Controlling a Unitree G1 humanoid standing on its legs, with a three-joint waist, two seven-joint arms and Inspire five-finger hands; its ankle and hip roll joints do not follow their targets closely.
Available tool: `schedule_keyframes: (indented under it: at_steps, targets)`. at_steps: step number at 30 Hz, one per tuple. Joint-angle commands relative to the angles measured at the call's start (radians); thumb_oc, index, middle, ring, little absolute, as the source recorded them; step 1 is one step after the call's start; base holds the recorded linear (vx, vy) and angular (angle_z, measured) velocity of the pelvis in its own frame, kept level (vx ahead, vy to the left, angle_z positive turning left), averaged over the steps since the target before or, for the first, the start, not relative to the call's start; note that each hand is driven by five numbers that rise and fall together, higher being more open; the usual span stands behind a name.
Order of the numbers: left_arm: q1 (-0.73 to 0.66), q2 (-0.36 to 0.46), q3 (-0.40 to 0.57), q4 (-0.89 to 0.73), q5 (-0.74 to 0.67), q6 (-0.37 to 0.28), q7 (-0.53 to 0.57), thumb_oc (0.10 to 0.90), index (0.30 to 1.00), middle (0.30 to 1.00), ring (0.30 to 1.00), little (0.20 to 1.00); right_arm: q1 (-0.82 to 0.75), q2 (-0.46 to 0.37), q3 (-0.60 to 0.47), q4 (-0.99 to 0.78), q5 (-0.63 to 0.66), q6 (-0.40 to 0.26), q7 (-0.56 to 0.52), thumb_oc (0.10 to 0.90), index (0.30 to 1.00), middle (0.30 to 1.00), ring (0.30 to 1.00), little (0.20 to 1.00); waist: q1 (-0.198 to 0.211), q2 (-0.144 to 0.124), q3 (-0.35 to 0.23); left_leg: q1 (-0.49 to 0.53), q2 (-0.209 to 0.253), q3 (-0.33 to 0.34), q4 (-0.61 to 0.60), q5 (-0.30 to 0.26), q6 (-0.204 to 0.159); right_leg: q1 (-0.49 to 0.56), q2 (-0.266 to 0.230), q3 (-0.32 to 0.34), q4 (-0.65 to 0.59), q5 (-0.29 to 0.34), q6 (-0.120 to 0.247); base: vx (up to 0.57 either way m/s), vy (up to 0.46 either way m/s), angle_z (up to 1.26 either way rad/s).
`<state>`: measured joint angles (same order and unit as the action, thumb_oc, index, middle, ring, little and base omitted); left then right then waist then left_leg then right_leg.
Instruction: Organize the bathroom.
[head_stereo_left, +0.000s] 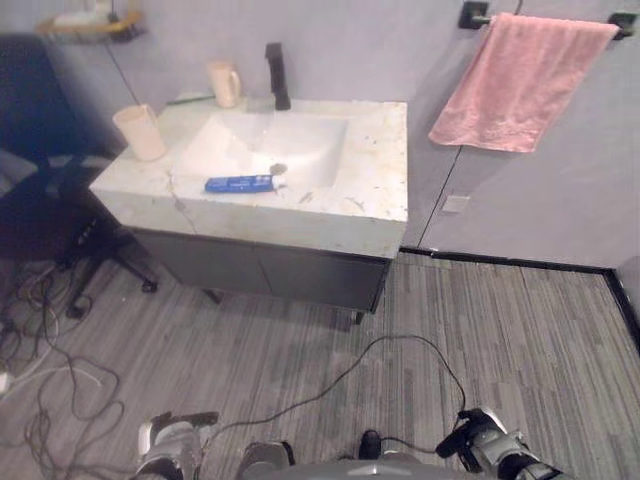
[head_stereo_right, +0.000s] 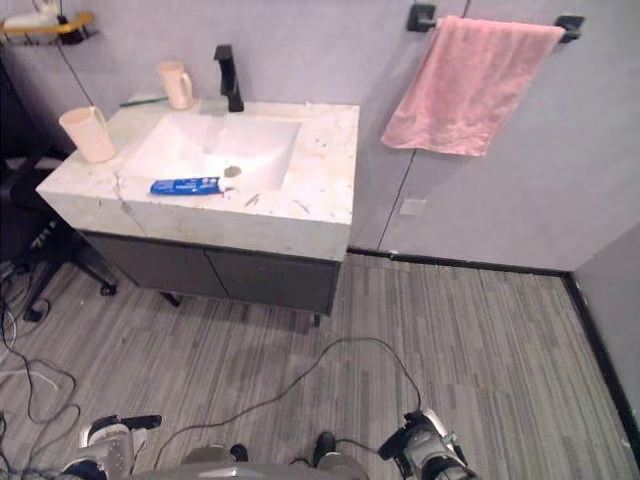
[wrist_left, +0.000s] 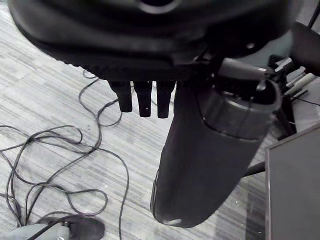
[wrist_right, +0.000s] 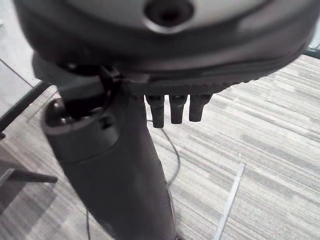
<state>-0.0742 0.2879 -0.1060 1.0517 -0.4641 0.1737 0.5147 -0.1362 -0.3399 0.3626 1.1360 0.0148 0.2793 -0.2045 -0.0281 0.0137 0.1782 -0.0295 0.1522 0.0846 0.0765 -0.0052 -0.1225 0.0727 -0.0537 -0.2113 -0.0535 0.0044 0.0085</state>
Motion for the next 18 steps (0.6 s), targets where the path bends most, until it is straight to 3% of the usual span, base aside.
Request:
schedule_keyframes:
  at_steps: [1,3,4,6,7,8,9,11,13,14,15,17,18]
  targets:
    - [-0.028,0.078,0.0,-0.001,0.075,-0.019,0.027,0.8,0.9,0.9,0.9,0.9,0.002,-0.079,-0.017,0.009,0.008,0.012,-0.028,0.8,0.9,0.9,0.9,0.9,-0.006,0.017,0.01,-0.053,0.071,-0.027,-0.164,0.202,0.004,0.04,0.015,0.063,0.149,-0.126,0.068,0.27,0.27,-0.17]
    - [-0.029,0.095,0.008,0.007,0.113,-0.002,0.016,0.8,0.9,0.9,0.9,0.9,0.031,-0.09,-0.046,0.011,0.01,0.014,-0.034,0.8,0.9,0.9,0.9,0.9,-0.017,0.031,0.011,-0.085,0.082,-0.001,-0.164,0.191,0.005,0.072,-0.005,0.065,0.168,-0.165,0.083,0.32,0.377,-0.22]
    - [-0.029,0.106,0.012,0.01,0.104,0.004,0.015,0.8,0.9,0.9,0.9,0.9,0.032,-0.09,-0.051,0.017,0.002,0.013,-0.035,0.8,0.9,0.9,0.9,0.9,-0.014,0.028,0.01,-0.07,0.075,-0.024,-0.164,0.173,0.012,0.074,-0.023,0.083,0.186,-0.172,0.092,0.36,0.482,-0.42]
    - [-0.039,0.136,0.031,0.021,0.108,0.014,0.004,0.8,0.9,0.9,0.9,0.9,0.025,-0.086,-0.054,0.03,-0.019,0.002,-0.03,0.8,0.9,0.9,0.9,0.9,-0.008,0.024,0.01,-0.078,0.05,-0.065,-0.073,0.146,0.016,0.071,-0.052,0.115,0.215,-0.175,0.112,0.27,0.435,-0.75]
    - [-0.051,0.156,0.031,0.034,0.113,0.025,-0.003,0.8,0.9,0.9,0.9,0.9,0.027,-0.082,-0.062,0.028,-0.02,0.001,-0.04,0.8,0.9,0.9,0.9,0.9,-0.007,0.016,0.012,-0.095,0.027,-0.058,0.004,0.115,0.025,0.069,-0.084,0.112,0.229,-0.163,0.127,0.19,0.319,-0.95]
    - [-0.051,0.156,0.031,0.034,0.113,0.024,-0.003,0.8,0.9,0.9,0.9,0.9,0.027,-0.082,-0.062,0.028,-0.02,0.001,-0.04,0.8,0.9,0.9,0.9,0.9,-0.007,0.015,0.011,-0.096,0.026,-0.058,0.006,0.113,0.025,0.069,-0.085,0.112,0.229,-0.163,0.127,0.25,0.407,-0.95]
    - [-0.063,0.178,0.024,0.052,0.108,0.037,-0.012,0.8,0.9,0.9,0.9,0.9,0.035,-0.077,-0.058,0.006,-0.015,0.001,-0.048,0.8,0.9,0.9,0.9,0.9,-0.006,0.002,0.01,-0.104,-0.005,-0.061,0.043,0.08,0.047,0.051,-0.123,0.111,0.248,-0.129,0.152,0.14,0.23,-0.62]
    - [-0.068,0.186,0.021,0.055,0.119,0.047,-0.011,0.8,0.9,0.9,0.9,0.9,0.04,-0.074,-0.056,-0.004,-0.007,-0.002,-0.056,0.8,0.9,0.9,0.9,0.9,-0.003,-0.006,0.008,-0.099,-0.018,-0.055,0.044,0.068,0.061,0.044,-0.144,0.115,0.259,-0.103,0.164,0.16,0.263,-0.35]
    - [-0.069,0.188,0.016,0.056,0.115,0.066,0.005,0.8,0.9,0.9,0.9,0.9,0.046,-0.068,-0.064,-0.015,-0.009,-0.022,-0.062,0.8,0.9,0.9,0.9,0.9,0.004,-0.019,-0.002,-0.081,-0.045,-0.04,0.027,0.048,0.087,0.012,-0.19,0.123,0.303,-0.016,0.179,0.13,0.225,-0.28]
    - [-0.069,0.188,0.016,0.056,0.115,0.066,0.005,0.8,0.9,0.9,0.9,0.9,0.046,-0.068,-0.064,-0.015,-0.009,-0.022,-0.062,0.8,0.9,0.9,0.9,0.9,0.004,-0.019,-0.002,-0.081,-0.045,-0.04,0.027,0.048,0.087,0.012,-0.19,0.123,0.303,-0.016,0.179,0.09,0.203,-0.35]
    - [-0.063,0.19,0.02,0.055,0.117,0.072,0.011,0.8,0.9,0.9,0.9,0.9,0.048,-0.063,-0.067,-0.018,-0.024,-0.035,-0.061,0.8,0.9,0.9,0.9,0.9,0.009,-0.016,-0.005,-0.057,-0.056,-0.02,0.009,0.035,0.101,-0.045,-0.217,0.115,0.385,0.034,0.183,0.07,0.167,-0.35]
    - [-0.054,0.19,0.029,0.048,0.105,0.083,0.025,0.8,0.9,0.9,0.9,0.9,0.047,-0.059,-0.069,-0.018,-0.048,-0.044,-0.053,0.8,0.9,0.9,0.9,0.9,0.011,-0.009,-0.004,-0.02,-0.055,0.009,-0.014,0.031,0.103,-0.098,-0.225,0.104,0.419,0.061,0.183,0.09,0.141,-0.86]
    - [-0.048,0.19,0.035,0.044,0.087,0.092,0.045,0.8,0.9,0.9,0.9,0.9,0.043,-0.054,-0.06,-0.014,-0.053,-0.048,-0.049,0.8,0.9,0.9,0.9,0.9,0.01,-0.005,-0.005,0.01,-0.047,0.029,-0.036,0.035,0.094,-0.126,-0.194,0.084,0.352,0.053,0.181,0.09,0.015,-0.82]
